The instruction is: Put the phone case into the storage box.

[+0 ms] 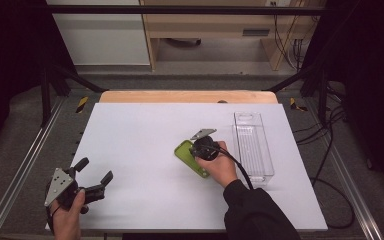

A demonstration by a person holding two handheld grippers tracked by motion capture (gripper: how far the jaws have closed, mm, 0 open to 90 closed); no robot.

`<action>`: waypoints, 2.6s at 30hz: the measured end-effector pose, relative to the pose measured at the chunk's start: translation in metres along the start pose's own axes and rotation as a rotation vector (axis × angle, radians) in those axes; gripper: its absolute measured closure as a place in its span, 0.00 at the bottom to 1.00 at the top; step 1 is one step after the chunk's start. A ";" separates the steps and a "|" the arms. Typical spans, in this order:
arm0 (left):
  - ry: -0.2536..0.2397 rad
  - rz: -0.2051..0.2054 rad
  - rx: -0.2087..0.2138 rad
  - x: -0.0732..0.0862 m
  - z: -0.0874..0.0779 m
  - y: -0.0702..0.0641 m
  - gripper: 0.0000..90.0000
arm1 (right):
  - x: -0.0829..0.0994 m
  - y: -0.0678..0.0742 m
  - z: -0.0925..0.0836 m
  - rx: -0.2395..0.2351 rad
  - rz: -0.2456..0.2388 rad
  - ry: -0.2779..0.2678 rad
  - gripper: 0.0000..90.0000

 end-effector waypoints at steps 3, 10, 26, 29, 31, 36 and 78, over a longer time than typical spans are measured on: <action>0.001 -0.001 -0.001 0.000 0.000 0.000 0.01 | 0.001 0.003 0.003 -0.014 -0.002 0.012 0.95; 0.002 -0.001 0.000 0.000 0.000 0.000 0.01 | 0.005 0.009 0.005 -0.051 0.003 0.048 1.00; 0.007 0.003 0.002 0.001 0.001 0.000 0.02 | 0.007 0.030 0.008 -0.148 -0.003 0.065 1.00; 0.008 0.002 0.004 0.001 0.001 -0.001 0.02 | 0.007 0.039 0.008 -0.169 -0.013 0.071 1.00; 0.008 0.000 0.004 0.001 0.002 -0.001 0.02 | 0.007 0.046 0.009 -0.179 -0.021 0.076 1.00; 0.014 0.001 0.007 0.001 0.002 -0.001 0.02 | 0.007 0.063 0.009 -0.213 -0.030 0.079 1.00; 0.028 0.011 0.022 0.003 0.005 -0.004 0.02 | 0.016 0.071 -0.024 -0.180 -0.115 0.006 0.07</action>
Point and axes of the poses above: each handheld gripper's, and its own axes: z roughly forward along the jaws, x roughly out of its underside, y roughly to its left, the point moved 5 cm from there along z, roughly forward along the jaws, and after that the axes turned 7 degrees about -x, right-handed, at the moved point
